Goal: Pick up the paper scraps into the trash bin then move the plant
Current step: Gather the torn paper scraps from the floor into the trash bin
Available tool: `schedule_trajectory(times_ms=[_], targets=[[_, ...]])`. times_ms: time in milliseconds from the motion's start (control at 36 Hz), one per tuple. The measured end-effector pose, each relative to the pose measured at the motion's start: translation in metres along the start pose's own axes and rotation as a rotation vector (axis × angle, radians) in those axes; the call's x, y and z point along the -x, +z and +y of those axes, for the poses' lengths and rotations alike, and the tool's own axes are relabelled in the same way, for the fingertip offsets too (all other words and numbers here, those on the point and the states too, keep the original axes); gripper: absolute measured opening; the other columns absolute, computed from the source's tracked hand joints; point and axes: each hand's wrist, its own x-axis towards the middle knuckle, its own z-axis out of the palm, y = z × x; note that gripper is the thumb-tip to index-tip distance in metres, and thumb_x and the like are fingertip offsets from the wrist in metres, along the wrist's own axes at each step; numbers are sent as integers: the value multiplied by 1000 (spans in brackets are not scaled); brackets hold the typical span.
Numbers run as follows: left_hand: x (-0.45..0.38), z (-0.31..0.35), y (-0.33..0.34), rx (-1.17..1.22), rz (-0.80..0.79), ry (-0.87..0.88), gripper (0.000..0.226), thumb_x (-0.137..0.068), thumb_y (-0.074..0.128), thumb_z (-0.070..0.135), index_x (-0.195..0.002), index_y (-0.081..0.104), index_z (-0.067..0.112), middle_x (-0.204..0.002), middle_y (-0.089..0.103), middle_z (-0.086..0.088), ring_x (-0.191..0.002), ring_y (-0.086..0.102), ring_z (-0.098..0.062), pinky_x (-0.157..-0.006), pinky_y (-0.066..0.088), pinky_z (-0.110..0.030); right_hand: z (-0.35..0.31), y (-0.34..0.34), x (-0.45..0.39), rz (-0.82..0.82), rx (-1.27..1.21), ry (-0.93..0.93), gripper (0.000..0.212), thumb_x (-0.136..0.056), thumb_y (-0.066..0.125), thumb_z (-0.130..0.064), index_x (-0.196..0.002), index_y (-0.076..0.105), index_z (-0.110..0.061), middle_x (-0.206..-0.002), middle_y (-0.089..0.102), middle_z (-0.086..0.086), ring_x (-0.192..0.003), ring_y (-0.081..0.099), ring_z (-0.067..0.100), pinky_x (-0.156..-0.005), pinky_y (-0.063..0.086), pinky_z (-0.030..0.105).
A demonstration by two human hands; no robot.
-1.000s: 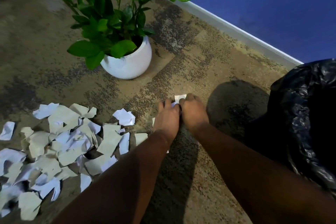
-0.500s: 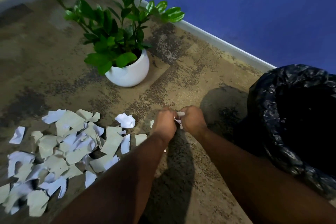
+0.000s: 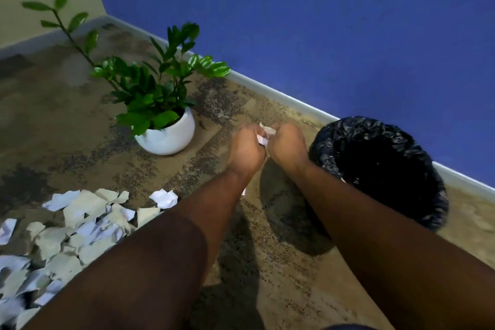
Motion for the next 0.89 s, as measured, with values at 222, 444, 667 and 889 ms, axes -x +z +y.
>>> schedule_trajectory(times_ms=[222, 444, 667, 889], targets=[[10, 73, 48, 308, -55, 80, 15, -81, 72, 12, -95, 73, 16, -105, 66, -2, -95, 64, -17, -89, 54, -32, 34, -78, 29, 349, -62, -23, 20, -78, 54, -30, -70, 61, -14, -72, 65, 2, -64, 60, 19, -53, 41, 25], [34, 115, 84, 251, -239, 177, 36, -86, 63, 10, -122, 66, 15, -121, 58, -7, -105, 57, -20, -94, 48, -30, 90, -119, 41, 448, -15, 224, 16, -89, 50, -2, -89, 64, -11, -76, 61, 3, -70, 56, 22, -51, 34, 26], [43, 126, 97, 268, -434, 225, 62, -90, 63, 15, -148, 41, 18, -144, 45, -10, -126, 50, -27, -94, 40, -32, 121, -138, 51, 403, -41, 375, 29, -91, 51, -6, -117, 65, -6, -103, 70, 14, -83, 63, 27, -63, 41, 25], [45, 124, 100, 217, -518, 265, 71, -90, 55, 4, -152, 32, 29, -149, 46, -3, -133, 45, -25, -107, 40, -48, 120, -141, 54, 395, -33, 402, 59, -78, 56, 1, -136, 56, -12, -125, 66, 11, -102, 64, 26, -82, 56, 36]])
